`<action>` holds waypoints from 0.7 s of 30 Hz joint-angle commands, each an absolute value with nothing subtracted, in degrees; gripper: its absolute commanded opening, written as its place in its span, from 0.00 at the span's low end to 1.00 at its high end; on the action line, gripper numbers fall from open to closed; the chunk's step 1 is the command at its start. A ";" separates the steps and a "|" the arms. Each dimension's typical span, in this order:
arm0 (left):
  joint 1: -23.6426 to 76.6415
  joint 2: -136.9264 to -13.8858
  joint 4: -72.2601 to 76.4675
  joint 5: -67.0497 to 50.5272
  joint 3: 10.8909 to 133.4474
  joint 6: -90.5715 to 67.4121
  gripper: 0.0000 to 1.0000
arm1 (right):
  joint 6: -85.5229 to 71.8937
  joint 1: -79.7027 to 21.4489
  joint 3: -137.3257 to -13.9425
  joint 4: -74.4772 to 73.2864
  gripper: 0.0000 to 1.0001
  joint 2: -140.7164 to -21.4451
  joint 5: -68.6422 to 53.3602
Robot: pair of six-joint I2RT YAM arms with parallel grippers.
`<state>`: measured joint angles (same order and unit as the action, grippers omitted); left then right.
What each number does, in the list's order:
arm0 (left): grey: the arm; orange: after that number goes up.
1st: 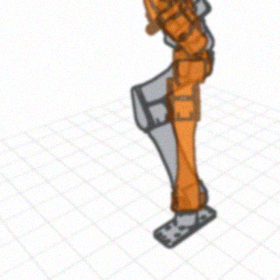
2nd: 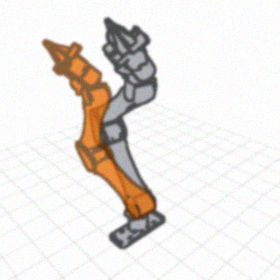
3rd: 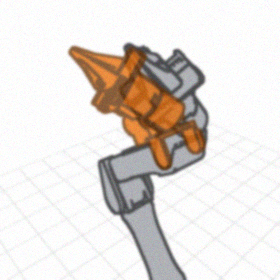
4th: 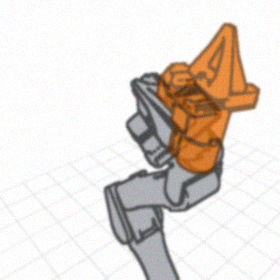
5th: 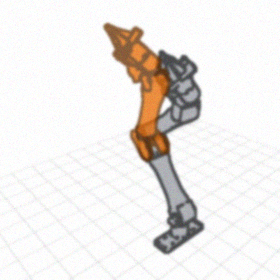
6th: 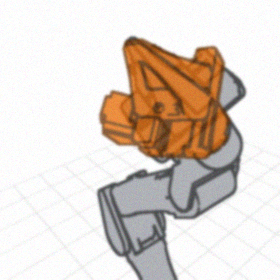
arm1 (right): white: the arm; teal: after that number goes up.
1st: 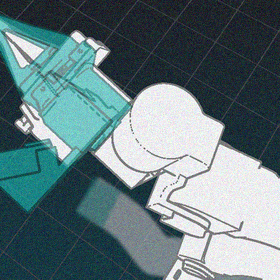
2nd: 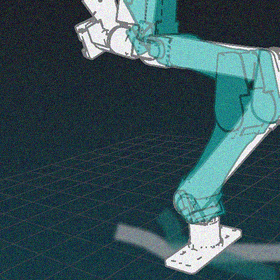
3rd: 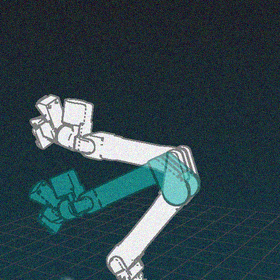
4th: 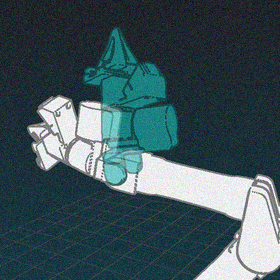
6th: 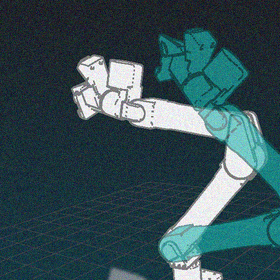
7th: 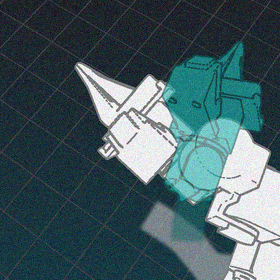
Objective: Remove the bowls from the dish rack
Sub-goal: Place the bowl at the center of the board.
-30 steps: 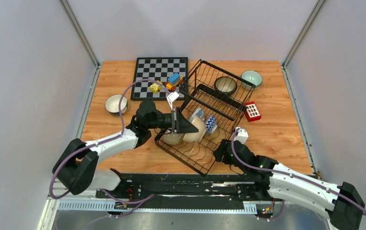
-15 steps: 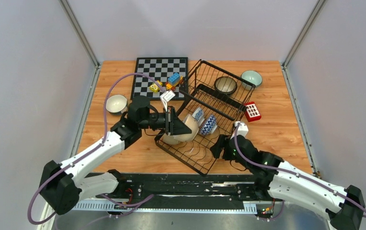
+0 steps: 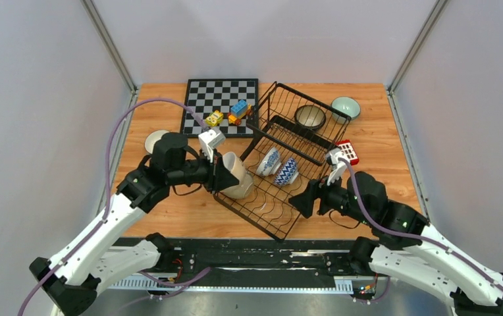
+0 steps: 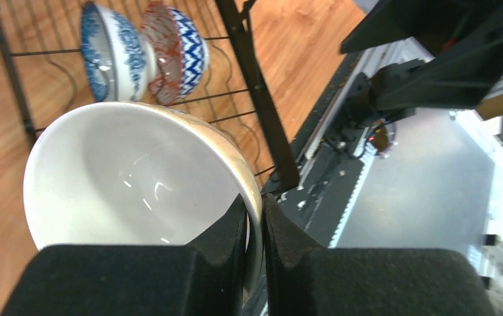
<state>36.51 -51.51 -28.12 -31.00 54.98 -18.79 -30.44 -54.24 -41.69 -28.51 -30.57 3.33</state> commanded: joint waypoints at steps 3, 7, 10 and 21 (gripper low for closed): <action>37.06 -43.32 -34.41 -22.78 58.94 -6.40 0.00 | -22.22 -53.44 -56.28 -31.53 0.79 -40.30 -7.13; 40.04 -41.85 -36.51 -18.55 58.39 -1.21 0.00 | -19.62 -53.44 -64.30 -31.32 0.79 -45.20 -5.67; 44.44 -41.12 -36.44 -15.91 57.87 3.14 0.00 | -18.21 -53.44 -68.50 -30.56 0.78 -48.44 -5.59; 65.19 -46.38 -40.58 5.28 59.94 21.02 0.00 | -12.91 -53.44 -83.20 -42.19 0.76 -62.46 -7.34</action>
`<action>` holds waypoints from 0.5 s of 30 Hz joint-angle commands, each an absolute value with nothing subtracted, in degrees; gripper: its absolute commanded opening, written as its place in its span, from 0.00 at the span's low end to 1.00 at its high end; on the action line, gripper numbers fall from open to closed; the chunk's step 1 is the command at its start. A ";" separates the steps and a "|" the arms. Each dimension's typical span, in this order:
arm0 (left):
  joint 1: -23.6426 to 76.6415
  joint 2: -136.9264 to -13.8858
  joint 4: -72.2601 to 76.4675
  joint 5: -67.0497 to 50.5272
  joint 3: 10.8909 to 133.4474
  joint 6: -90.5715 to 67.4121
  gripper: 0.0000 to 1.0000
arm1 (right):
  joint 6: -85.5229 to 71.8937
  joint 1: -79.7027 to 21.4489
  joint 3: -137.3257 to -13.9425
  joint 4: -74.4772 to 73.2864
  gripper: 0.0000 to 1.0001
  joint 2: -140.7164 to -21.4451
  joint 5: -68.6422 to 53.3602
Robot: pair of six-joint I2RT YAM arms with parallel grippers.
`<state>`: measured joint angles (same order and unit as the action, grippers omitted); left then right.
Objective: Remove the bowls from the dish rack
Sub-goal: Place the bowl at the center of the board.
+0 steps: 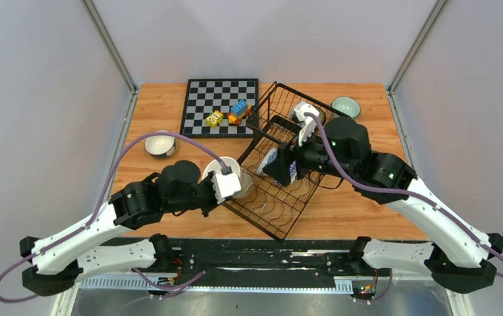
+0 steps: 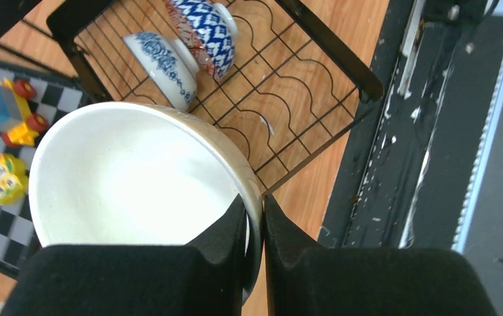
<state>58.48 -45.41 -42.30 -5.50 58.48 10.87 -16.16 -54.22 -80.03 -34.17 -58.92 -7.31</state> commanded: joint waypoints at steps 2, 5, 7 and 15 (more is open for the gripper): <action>69.39 -47.61 -40.57 7.41 59.46 23.19 0.00 | -12.39 -53.44 -81.96 -42.13 0.76 -62.88 -7.35; 75.28 -49.17 -41.38 9.40 59.48 27.59 0.00 | -12.14 -53.44 -82.26 -41.55 0.74 -63.65 -8.70; 78.80 -50.10 -42.45 11.44 59.08 30.93 0.00 | -12.10 -53.44 -84.20 -42.10 0.72 -64.90 -11.05; 86.84 -53.67 -50.50 14.59 59.72 35.18 0.00 | -10.35 -55.37 -94.99 -54.54 0.62 -75.29 -12.36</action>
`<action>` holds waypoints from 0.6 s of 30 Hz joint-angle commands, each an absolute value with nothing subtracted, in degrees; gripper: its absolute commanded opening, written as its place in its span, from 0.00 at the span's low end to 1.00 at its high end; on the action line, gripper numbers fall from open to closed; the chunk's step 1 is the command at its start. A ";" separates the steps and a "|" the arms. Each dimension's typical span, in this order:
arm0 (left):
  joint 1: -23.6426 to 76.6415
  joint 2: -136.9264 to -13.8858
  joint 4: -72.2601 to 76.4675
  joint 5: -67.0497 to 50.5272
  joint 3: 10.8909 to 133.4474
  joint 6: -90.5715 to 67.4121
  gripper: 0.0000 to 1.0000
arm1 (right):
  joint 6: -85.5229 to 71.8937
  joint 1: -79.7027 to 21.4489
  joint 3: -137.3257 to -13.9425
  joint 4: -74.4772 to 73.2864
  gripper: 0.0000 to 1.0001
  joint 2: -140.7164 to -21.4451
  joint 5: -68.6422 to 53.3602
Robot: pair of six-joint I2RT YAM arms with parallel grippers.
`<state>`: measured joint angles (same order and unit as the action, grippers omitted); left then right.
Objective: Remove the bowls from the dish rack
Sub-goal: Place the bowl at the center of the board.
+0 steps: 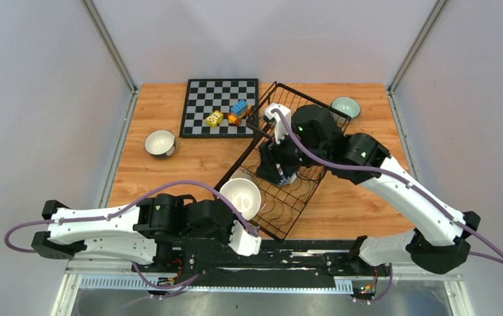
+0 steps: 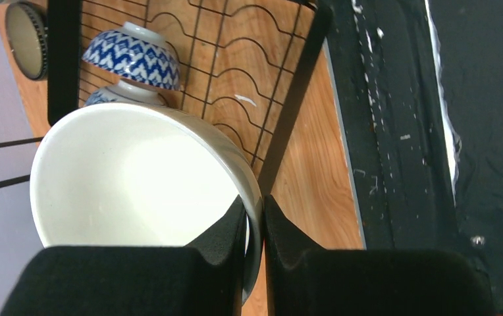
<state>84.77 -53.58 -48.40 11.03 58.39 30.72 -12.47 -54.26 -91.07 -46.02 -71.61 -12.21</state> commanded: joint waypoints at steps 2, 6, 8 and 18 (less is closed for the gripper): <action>87.10 -53.91 -51.64 13.51 60.03 35.17 0.00 | -9.47 -56.89 -97.10 -56.91 0.61 -77.25 -10.49; 87.10 -53.70 -52.33 9.09 61.27 34.24 0.00 | -8.55 -59.70 -99.34 -60.26 0.60 -80.69 -7.48; 87.08 -53.50 -52.13 7.36 62.11 33.97 0.00 | -8.72 -61.18 -99.03 -60.20 0.59 -81.53 -7.32; 87.10 -54.15 -52.51 5.33 63.57 33.06 0.00 | -9.57 -65.03 -97.85 -59.35 0.55 -84.55 -6.18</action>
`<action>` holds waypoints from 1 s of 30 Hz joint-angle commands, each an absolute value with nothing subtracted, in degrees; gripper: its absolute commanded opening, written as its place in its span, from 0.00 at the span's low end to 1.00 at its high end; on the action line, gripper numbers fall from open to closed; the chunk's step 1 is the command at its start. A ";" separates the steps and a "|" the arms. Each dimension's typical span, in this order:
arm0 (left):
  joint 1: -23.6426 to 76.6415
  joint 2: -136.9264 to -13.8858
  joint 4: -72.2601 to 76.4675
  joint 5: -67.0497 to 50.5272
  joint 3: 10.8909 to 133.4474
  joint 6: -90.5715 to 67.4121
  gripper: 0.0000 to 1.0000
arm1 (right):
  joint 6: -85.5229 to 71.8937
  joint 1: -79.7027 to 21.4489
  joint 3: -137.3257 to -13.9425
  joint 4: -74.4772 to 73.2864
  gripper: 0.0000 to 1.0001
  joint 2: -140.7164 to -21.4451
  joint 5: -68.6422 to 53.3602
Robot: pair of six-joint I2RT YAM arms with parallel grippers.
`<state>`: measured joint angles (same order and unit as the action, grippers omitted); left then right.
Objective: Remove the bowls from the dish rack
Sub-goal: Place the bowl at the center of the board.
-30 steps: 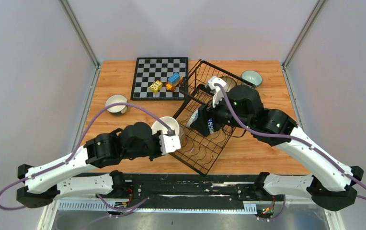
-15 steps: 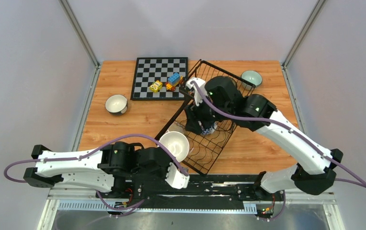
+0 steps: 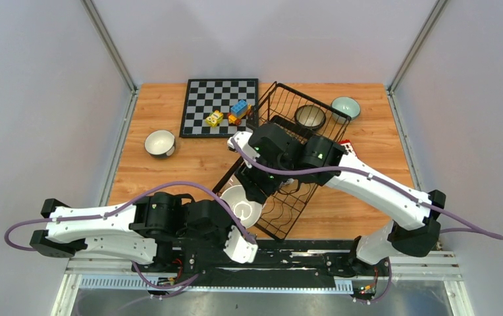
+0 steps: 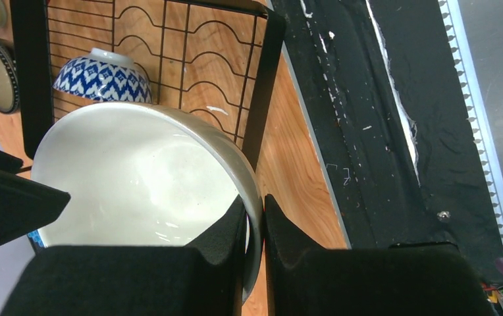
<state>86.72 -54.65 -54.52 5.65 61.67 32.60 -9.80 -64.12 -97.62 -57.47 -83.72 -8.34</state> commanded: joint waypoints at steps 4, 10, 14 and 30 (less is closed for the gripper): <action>87.10 -53.96 -52.48 5.19 63.28 32.68 0.00 | -9.31 -65.52 -96.61 -59.15 0.52 -84.64 -5.86; 87.10 -53.58 -52.41 4.92 63.37 32.19 0.00 | -9.00 -65.76 -95.21 -59.37 0.48 -85.16 -5.18; 87.10 -53.49 -52.33 4.83 63.37 32.13 0.00 | -8.92 -65.92 -94.60 -59.36 0.46 -85.54 -5.18; 87.10 -53.23 -50.30 5.39 62.75 28.31 0.00 | -9.49 -66.74 -94.47 -59.25 0.16 -87.05 -4.49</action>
<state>86.72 -54.63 -54.35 4.12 61.69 29.47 -9.32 -65.91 -94.87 -57.80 -86.39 -5.82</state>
